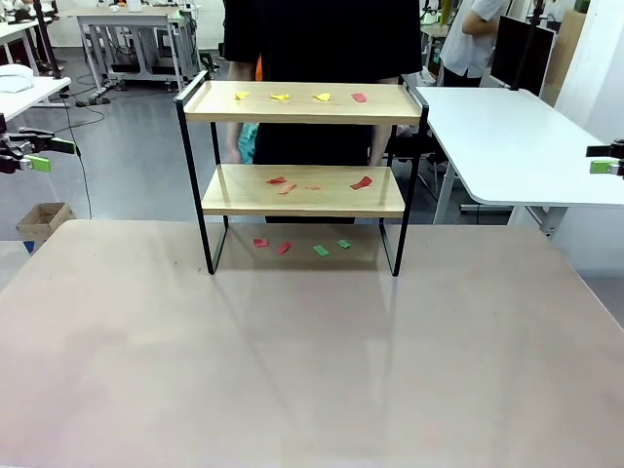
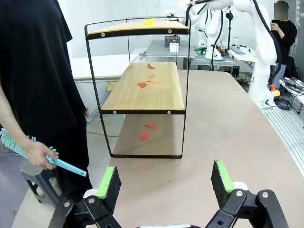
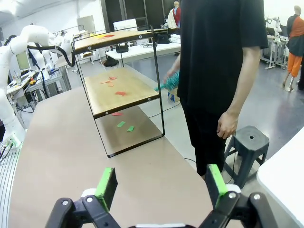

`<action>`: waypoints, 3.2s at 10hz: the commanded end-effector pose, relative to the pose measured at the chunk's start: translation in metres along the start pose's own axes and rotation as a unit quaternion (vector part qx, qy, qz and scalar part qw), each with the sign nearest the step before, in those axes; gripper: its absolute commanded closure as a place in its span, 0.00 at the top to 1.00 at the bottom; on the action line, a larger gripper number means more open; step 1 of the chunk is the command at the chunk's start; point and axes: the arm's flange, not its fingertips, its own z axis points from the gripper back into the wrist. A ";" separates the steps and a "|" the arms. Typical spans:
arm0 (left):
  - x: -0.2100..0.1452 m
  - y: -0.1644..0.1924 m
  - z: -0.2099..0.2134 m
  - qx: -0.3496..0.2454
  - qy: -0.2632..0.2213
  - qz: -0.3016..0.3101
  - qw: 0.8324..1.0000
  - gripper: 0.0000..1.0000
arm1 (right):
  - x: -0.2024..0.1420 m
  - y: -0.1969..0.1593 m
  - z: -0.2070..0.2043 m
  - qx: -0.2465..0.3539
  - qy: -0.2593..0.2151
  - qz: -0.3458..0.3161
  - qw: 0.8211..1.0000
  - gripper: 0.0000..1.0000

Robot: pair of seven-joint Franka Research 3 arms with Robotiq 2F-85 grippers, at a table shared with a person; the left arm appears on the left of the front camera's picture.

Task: Clean the shelf.
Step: Pick up the Duster handed by the human.

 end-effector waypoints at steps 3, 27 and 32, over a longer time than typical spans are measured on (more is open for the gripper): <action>0.000 0.000 0.001 0.000 -0.001 0.000 1.000 1.00 | 0.002 0.002 0.000 0.002 0.001 0.002 1.000 1.00; 0.237 -0.129 -0.070 0.273 0.235 0.112 0.926 1.00 | 0.002 0.002 0.000 0.002 0.001 0.002 1.000 1.00; 0.257 -0.151 -0.165 0.415 0.262 0.216 0.844 1.00 | 0.002 0.002 0.000 0.002 0.001 0.002 1.000 1.00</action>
